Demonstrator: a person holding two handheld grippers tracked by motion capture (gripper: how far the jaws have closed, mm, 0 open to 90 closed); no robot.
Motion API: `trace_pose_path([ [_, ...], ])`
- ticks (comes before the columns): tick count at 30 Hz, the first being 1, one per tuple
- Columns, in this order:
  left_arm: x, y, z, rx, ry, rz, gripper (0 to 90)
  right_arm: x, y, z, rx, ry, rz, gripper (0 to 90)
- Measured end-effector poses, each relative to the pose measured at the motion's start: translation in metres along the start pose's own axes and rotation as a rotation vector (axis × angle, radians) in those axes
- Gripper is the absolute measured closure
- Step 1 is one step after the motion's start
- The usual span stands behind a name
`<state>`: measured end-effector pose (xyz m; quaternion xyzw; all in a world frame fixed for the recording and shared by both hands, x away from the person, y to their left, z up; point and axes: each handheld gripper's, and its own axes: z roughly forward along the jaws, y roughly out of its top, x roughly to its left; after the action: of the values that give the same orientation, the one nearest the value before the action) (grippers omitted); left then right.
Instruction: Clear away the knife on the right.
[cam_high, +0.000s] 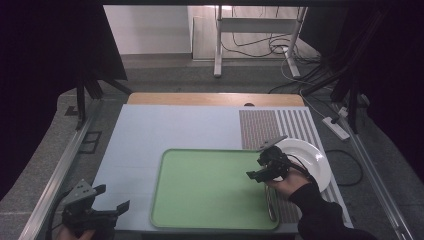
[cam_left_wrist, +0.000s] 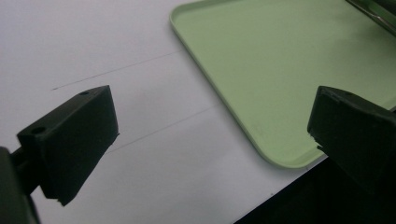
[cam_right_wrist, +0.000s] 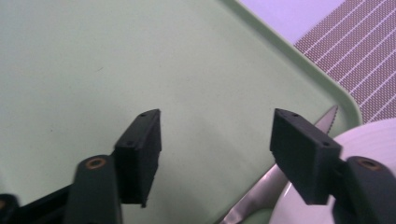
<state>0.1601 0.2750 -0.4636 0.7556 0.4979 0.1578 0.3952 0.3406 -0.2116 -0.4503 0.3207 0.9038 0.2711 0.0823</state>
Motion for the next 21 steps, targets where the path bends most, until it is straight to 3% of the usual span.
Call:
trace_pose_path([
  [5, 0.001, 0.0, 0.0, -0.005, -0.009, -0.005, 1.8, -0.004, -0.004, -0.005, -0.034, 0.025, 0.027, 21.4],
  [14, 0.001, 0.0, -0.001, -0.006, -0.015, -0.003, 1.8, -0.008, -0.014, -0.004, -0.051, 0.001, 0.035, 2.9],
  [21, 0.001, 0.0, -0.001, -0.006, -0.016, -0.002, 1.8, -0.009, -0.019, -0.005, -0.062, -0.021, 0.029, 0.0],
])
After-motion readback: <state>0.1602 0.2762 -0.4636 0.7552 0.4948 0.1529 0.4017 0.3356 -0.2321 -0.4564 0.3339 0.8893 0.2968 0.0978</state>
